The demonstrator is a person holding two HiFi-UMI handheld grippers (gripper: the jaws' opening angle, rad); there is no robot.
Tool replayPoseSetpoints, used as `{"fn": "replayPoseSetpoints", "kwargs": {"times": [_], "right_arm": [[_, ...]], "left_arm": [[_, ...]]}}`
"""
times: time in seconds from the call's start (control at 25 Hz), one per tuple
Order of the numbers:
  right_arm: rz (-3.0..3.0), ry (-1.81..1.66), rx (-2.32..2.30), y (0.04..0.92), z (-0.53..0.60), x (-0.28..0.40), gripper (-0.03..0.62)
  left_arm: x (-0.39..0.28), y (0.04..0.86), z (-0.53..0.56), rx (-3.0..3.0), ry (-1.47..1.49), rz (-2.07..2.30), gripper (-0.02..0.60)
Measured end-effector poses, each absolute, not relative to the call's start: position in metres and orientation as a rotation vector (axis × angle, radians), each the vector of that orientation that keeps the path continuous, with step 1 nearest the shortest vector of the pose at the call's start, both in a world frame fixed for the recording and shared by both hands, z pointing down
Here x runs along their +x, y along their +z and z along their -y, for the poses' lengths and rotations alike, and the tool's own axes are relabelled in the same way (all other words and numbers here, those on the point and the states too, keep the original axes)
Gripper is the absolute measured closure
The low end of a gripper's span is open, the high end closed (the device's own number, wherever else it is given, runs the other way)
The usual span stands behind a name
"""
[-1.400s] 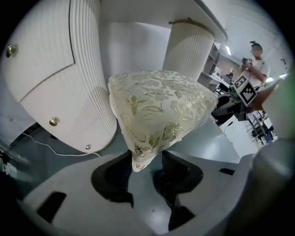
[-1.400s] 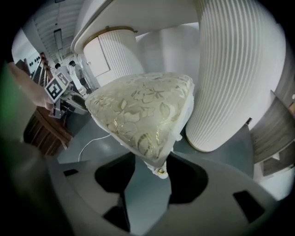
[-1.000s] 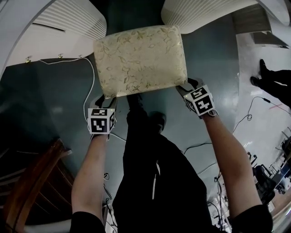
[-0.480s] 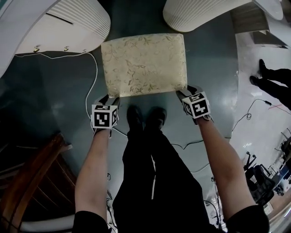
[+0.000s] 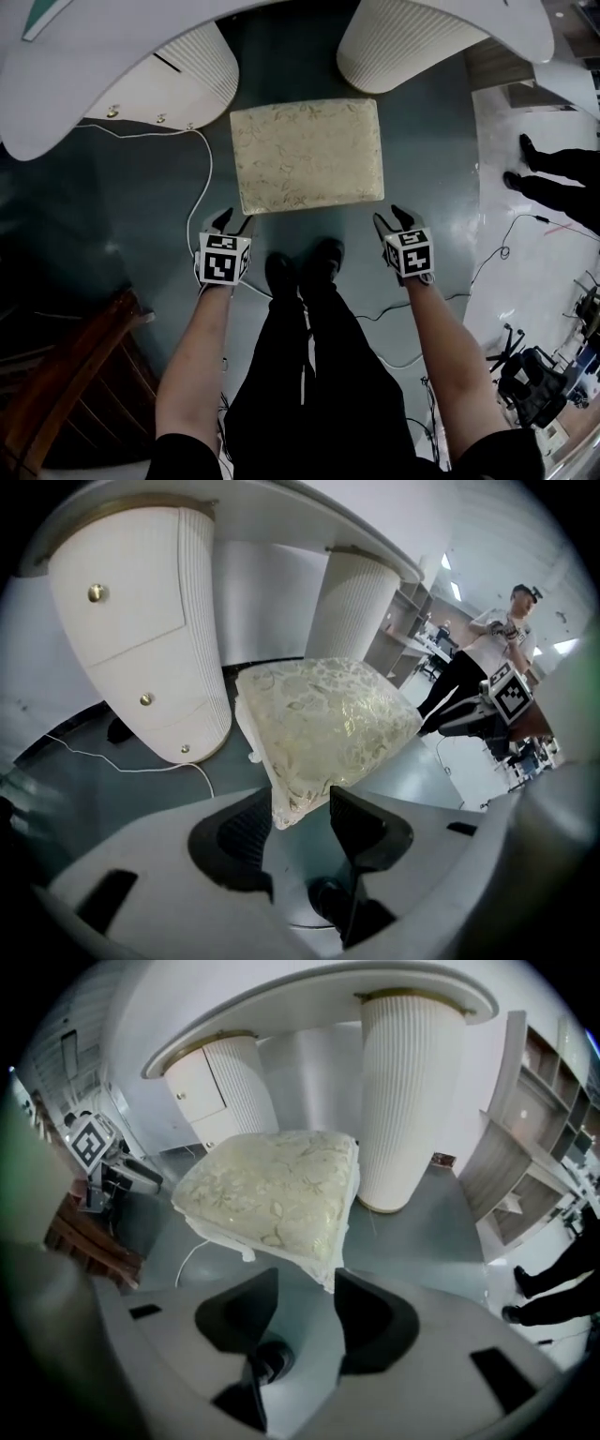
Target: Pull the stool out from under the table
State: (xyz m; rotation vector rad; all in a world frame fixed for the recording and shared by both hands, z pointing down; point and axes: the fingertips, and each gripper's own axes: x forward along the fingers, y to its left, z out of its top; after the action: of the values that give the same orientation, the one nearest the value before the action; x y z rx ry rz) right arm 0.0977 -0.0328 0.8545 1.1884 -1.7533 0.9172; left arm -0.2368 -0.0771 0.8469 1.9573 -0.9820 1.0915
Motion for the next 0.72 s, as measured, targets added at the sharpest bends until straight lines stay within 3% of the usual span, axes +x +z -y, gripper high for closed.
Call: {"fn": "replayPoseSetpoints", "kwargs": {"times": [0.4,0.72], "right_arm": [[1.904,0.942,1.239,0.702,-0.007,0.028,0.425],[1.945,1.031,1.35,0.591,-0.058,0.011,0.43]], "left_arm": [[-0.216,0.674,0.077,2.134,0.837,1.013,0.4],[-0.253,0.552,0.048,2.175,0.621,1.098,0.411]]}}
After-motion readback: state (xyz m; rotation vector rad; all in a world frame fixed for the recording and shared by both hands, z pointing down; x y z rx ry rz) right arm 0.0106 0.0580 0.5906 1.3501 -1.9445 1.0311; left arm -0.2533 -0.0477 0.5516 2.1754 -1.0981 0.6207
